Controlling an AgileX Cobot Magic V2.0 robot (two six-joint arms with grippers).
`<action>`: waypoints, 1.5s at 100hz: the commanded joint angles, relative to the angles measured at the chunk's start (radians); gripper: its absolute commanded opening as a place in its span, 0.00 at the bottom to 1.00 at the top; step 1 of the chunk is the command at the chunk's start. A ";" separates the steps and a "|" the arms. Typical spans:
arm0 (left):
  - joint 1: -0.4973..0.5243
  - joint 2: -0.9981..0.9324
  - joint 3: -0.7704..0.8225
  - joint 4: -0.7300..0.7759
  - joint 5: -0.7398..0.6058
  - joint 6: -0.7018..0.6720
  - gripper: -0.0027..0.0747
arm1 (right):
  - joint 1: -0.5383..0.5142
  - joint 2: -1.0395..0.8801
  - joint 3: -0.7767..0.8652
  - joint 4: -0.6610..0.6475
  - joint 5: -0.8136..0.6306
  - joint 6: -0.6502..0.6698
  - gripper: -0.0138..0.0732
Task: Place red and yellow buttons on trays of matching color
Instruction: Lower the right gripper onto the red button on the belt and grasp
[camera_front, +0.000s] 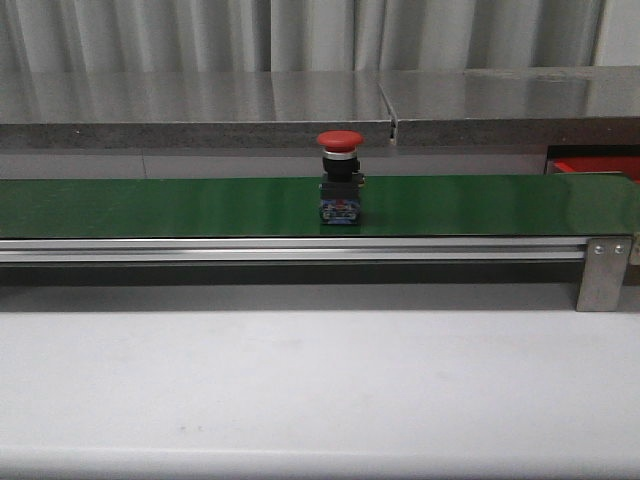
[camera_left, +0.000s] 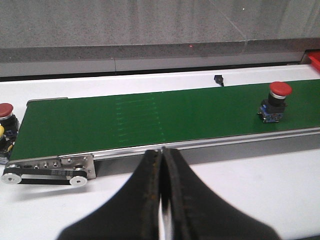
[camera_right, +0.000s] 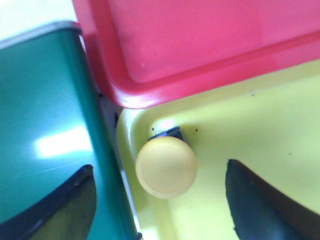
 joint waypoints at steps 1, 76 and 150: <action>-0.009 0.010 -0.024 -0.004 -0.073 -0.001 0.01 | 0.001 -0.094 -0.021 -0.007 -0.017 -0.042 0.78; -0.009 0.010 -0.024 -0.004 -0.073 -0.001 0.01 | 0.330 -0.174 -0.022 -0.022 0.089 -0.165 0.78; -0.009 0.010 -0.024 -0.004 -0.073 -0.001 0.01 | 0.550 0.064 -0.316 0.003 0.364 -0.373 0.78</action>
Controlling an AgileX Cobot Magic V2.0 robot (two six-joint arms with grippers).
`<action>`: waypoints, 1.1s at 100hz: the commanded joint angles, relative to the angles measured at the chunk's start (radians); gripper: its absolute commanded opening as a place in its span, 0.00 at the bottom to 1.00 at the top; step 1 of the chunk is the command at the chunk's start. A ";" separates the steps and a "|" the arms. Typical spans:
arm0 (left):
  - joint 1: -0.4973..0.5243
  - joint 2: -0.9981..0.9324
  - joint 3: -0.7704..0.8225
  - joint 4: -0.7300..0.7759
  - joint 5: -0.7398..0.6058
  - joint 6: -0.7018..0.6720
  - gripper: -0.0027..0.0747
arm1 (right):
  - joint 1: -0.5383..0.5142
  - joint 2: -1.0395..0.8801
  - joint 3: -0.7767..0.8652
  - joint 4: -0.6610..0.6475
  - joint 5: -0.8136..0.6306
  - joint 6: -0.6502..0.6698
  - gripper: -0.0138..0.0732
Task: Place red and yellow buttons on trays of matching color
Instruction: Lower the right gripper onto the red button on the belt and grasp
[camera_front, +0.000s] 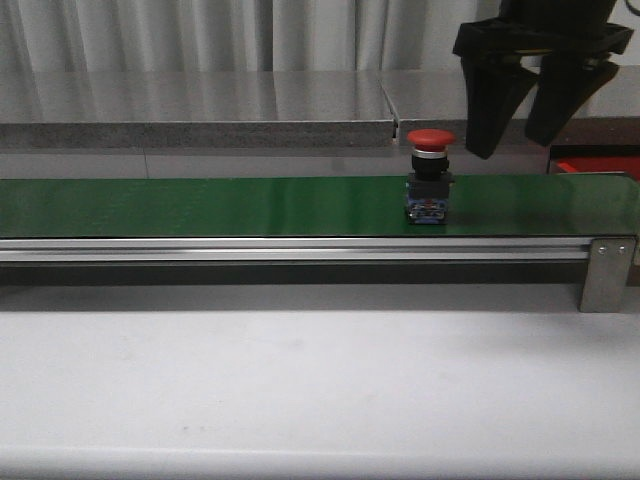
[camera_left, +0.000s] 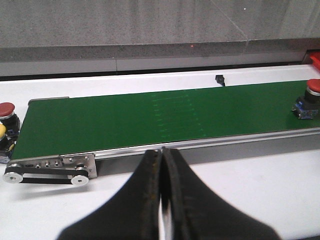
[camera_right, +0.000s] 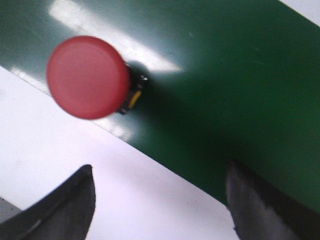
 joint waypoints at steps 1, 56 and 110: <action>-0.009 0.010 -0.024 -0.004 -0.073 -0.001 0.01 | 0.015 -0.010 -0.062 0.017 0.012 -0.062 0.78; -0.009 0.010 -0.024 -0.004 -0.073 -0.001 0.01 | 0.023 0.058 -0.077 0.030 -0.140 -0.266 0.38; -0.009 0.010 -0.024 -0.004 -0.073 -0.001 0.01 | -0.071 0.014 -0.111 -0.018 -0.218 0.112 0.20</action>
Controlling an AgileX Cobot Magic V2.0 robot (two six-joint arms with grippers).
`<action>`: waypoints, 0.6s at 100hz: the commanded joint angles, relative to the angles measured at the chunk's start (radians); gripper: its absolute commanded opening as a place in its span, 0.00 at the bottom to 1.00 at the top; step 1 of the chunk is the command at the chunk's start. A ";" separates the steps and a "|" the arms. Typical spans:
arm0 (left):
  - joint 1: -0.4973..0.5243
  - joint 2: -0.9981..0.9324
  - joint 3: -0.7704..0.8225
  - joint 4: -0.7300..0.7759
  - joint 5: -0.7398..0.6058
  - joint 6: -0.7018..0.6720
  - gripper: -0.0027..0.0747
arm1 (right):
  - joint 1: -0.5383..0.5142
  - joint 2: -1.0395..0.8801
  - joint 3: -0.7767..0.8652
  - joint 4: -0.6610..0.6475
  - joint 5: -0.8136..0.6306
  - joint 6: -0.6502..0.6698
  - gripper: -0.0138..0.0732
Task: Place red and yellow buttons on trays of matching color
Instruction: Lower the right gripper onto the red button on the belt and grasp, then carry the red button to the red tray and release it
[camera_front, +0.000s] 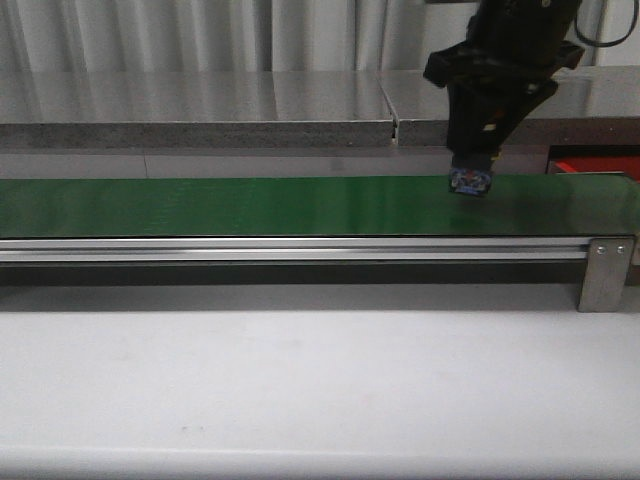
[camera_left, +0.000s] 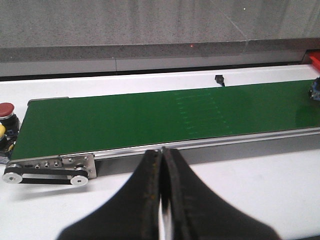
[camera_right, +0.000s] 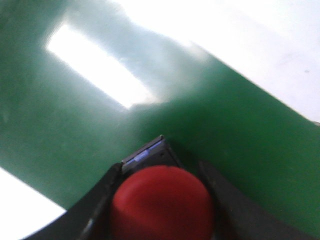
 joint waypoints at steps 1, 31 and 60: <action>-0.009 0.010 -0.024 -0.004 -0.074 -0.001 0.01 | -0.039 -0.070 -0.054 -0.038 -0.043 0.107 0.20; -0.009 0.010 -0.024 -0.004 -0.074 -0.001 0.01 | -0.159 -0.070 -0.072 -0.183 -0.043 0.334 0.20; -0.009 0.010 -0.024 -0.004 -0.074 -0.001 0.01 | -0.319 -0.055 -0.076 -0.182 -0.034 0.407 0.20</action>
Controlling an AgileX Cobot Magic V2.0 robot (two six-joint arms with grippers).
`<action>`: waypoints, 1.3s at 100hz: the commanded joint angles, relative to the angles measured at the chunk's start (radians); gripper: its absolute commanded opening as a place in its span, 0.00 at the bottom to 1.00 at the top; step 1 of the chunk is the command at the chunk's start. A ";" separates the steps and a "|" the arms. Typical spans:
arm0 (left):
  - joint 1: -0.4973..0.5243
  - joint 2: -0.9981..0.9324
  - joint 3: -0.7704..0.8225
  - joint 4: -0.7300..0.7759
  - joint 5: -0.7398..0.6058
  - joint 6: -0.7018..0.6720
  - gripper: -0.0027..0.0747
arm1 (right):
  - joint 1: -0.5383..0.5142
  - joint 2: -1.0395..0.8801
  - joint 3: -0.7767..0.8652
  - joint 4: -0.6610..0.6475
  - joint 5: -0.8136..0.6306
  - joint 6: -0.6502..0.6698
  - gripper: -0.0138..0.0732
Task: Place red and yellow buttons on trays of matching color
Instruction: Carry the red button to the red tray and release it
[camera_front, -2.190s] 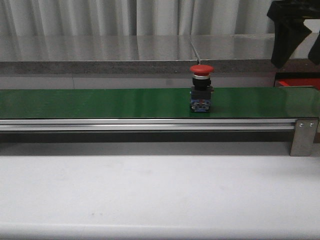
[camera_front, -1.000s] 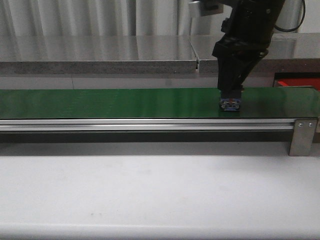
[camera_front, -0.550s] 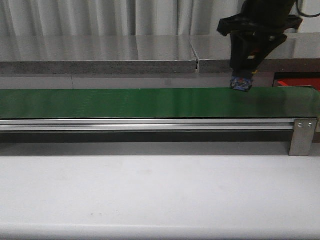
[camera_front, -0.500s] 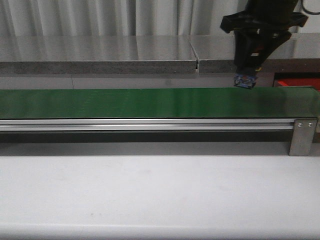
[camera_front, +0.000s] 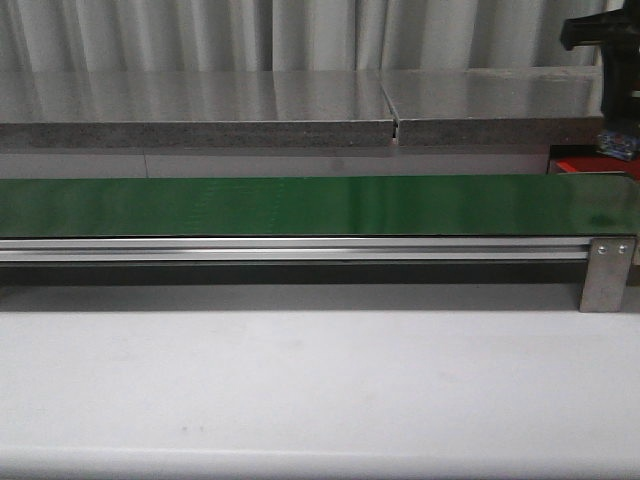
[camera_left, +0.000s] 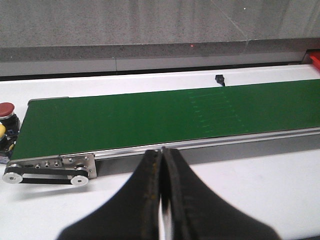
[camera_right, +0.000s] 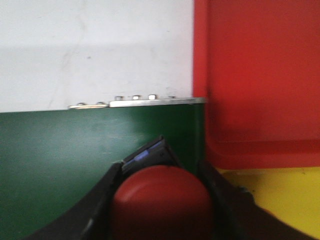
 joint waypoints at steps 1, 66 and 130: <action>-0.009 0.010 -0.024 -0.004 -0.074 -0.001 0.01 | -0.052 -0.047 -0.038 -0.017 -0.034 0.030 0.20; -0.009 0.010 -0.024 -0.004 -0.074 -0.001 0.01 | -0.159 0.234 -0.304 -0.001 -0.024 0.162 0.20; -0.009 0.010 -0.024 -0.004 -0.074 -0.001 0.01 | -0.159 0.387 -0.439 0.098 -0.134 0.213 0.45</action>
